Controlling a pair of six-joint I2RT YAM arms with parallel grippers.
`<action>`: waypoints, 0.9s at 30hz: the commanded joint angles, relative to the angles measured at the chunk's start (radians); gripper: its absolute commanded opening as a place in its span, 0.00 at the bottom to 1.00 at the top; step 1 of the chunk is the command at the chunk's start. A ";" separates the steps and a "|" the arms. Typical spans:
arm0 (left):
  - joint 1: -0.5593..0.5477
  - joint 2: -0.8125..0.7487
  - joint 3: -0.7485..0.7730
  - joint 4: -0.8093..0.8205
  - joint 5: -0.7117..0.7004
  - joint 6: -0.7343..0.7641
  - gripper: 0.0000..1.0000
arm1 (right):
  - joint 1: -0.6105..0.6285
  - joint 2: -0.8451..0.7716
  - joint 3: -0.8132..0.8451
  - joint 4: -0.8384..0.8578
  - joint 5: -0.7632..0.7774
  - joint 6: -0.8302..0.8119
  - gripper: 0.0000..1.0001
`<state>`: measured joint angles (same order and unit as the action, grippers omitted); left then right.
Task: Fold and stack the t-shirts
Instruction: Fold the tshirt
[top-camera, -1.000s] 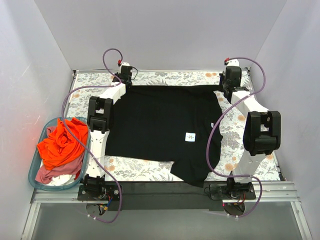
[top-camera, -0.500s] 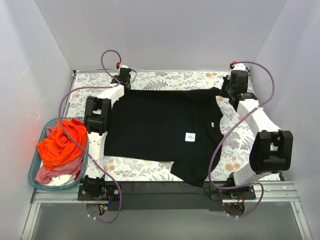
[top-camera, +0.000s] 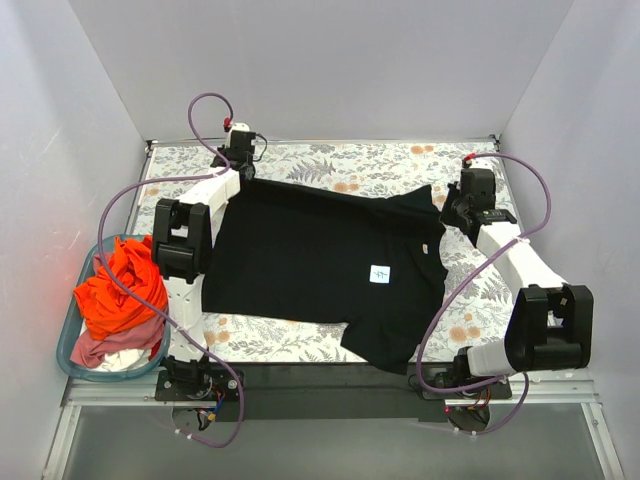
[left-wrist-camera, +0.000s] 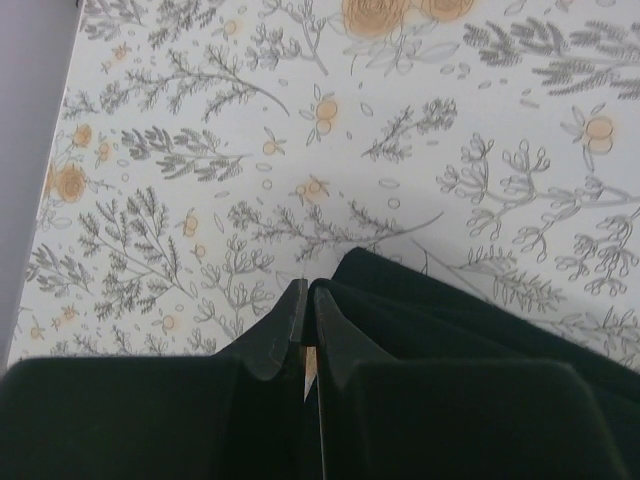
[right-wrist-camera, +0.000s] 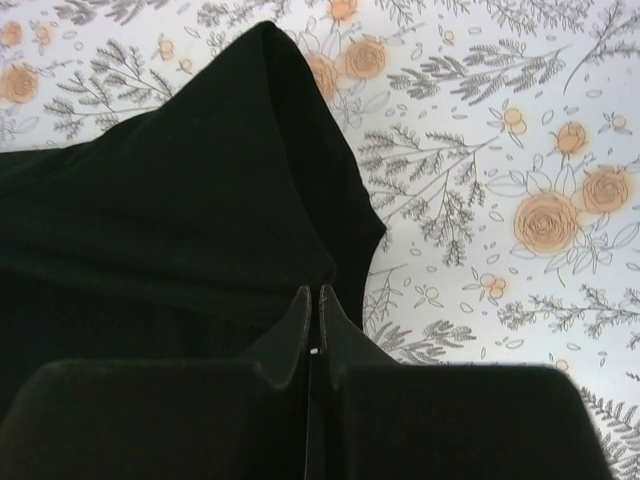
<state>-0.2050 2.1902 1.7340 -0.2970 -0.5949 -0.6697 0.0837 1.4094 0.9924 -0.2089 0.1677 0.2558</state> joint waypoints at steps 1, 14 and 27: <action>0.000 -0.092 -0.069 0.007 -0.029 -0.011 0.00 | -0.004 -0.058 -0.027 -0.014 0.038 0.030 0.01; -0.020 -0.145 -0.220 0.002 -0.051 -0.057 0.00 | -0.006 -0.090 -0.129 -0.055 -0.033 0.079 0.01; -0.028 -0.126 -0.289 -0.017 -0.105 -0.087 0.00 | -0.007 -0.058 -0.182 -0.072 -0.054 0.103 0.01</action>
<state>-0.2333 2.1147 1.4464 -0.3065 -0.6346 -0.7479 0.0834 1.3407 0.8059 -0.2825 0.1158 0.3458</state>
